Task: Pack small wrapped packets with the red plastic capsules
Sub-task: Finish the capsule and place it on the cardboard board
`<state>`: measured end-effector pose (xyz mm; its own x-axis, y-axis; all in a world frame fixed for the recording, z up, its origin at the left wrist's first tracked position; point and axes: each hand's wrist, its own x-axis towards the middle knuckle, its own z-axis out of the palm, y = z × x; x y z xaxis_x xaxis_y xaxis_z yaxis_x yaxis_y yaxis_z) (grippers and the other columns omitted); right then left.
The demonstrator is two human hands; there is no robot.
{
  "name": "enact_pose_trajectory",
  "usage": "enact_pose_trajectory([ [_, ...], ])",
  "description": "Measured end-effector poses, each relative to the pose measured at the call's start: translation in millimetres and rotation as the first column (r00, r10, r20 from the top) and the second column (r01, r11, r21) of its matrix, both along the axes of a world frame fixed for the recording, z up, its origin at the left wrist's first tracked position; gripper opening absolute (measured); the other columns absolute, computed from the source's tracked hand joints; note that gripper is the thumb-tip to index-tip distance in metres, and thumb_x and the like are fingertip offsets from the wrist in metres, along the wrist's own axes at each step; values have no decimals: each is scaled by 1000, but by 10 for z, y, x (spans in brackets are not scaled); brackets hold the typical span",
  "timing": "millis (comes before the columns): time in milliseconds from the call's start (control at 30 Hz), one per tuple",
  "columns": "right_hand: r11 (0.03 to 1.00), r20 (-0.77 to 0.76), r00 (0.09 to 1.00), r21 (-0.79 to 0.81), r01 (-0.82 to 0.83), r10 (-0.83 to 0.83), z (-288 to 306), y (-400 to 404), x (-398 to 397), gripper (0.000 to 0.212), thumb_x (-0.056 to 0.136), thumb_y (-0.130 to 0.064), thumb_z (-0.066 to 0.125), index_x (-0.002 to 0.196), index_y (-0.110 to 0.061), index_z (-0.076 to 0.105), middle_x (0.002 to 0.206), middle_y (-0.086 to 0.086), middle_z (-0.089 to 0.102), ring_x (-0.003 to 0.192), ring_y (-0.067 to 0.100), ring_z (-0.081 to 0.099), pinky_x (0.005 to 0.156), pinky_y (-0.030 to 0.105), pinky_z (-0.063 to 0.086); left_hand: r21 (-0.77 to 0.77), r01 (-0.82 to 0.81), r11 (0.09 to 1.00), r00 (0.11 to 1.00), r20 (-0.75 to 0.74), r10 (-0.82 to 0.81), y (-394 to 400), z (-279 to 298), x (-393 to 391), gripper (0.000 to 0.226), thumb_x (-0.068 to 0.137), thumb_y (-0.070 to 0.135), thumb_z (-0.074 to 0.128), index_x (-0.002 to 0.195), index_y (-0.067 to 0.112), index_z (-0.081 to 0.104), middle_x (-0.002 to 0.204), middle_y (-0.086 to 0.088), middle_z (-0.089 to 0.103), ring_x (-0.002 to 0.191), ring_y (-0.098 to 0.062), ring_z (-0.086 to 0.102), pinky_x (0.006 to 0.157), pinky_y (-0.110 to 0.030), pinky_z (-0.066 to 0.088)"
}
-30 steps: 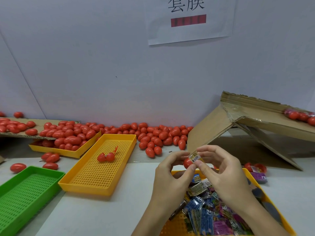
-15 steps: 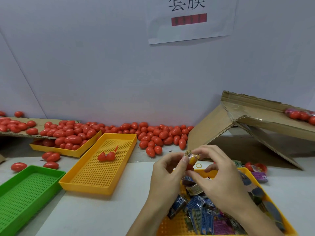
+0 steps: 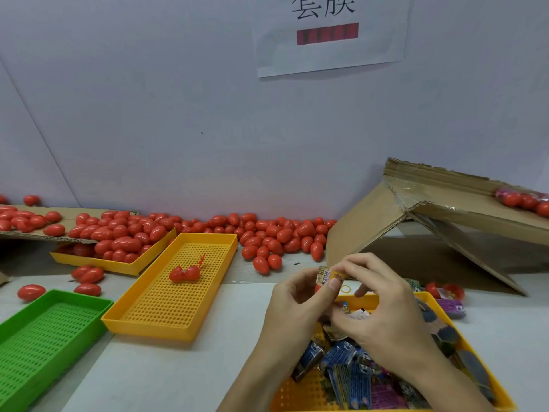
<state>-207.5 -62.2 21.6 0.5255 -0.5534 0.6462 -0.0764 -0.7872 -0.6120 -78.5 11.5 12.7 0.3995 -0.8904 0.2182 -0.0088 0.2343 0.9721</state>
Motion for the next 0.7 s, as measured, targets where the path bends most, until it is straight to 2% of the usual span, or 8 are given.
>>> enact_pose_trajectory([
  [100,1000,20,1000,-8,-20,20,48,10,-11,46,68,-24,75,102,-49,56,108,-24,56,96,-2,56,71,6,44,42,60,997,998,8,-60,1,-13,-10,31,88,40,67,98,11,74,88,-16,70,82,-26,65,78,-41,55],
  [200,1000,35,999,4,-27,27,46,-15,-25,39,70,-24,75,103,-41,62,104,-19,58,97,1,58,71,7,45,58,61,996,998,-4,-61,-9,-8,-22,39,86,40,66,92,2,72,82,-14,66,79,-21,64,73,-31,57],
  [267,1000,46,999,-5,-15,15,42,-19,-20,36,72,-25,75,102,-40,63,102,-19,60,96,1,59,71,7,45,57,63,996,998,-20,-62,-12,1,-25,40,86,39,66,90,0,72,80,-12,67,80,-20,66,75,-31,59],
  [367,1000,58,998,-6,-6,6,35,-15,-5,37,73,-28,75,102,-45,62,103,-19,60,96,2,59,70,7,45,50,66,997,997,-33,-64,-3,9,-29,39,88,40,67,92,2,74,84,-19,68,85,-23,68,80,-36,60],
  [533,1000,-40,999,23,-19,20,-23,-55,-14,44,71,-29,88,110,-35,69,107,-21,60,102,5,60,75,12,46,85,34,996,999,5,-35,-3,2,-36,41,88,47,60,88,7,71,79,-8,65,78,-23,62,82,-56,54],
  [567,1000,-53,999,5,-9,9,-29,-55,-12,44,71,-26,88,110,-33,70,106,-22,60,102,4,59,75,12,45,96,45,994,999,6,-46,-5,2,-43,43,88,48,59,89,7,70,77,-6,66,76,-22,62,79,-56,54],
  [700,999,-46,998,-5,-43,42,-25,-40,-12,43,71,-11,85,110,-23,72,105,-20,59,99,0,59,72,7,45,145,78,986,993,72,-89,10,10,-68,40,84,53,59,88,13,66,71,-4,65,64,-19,61,64,-39,53],
])
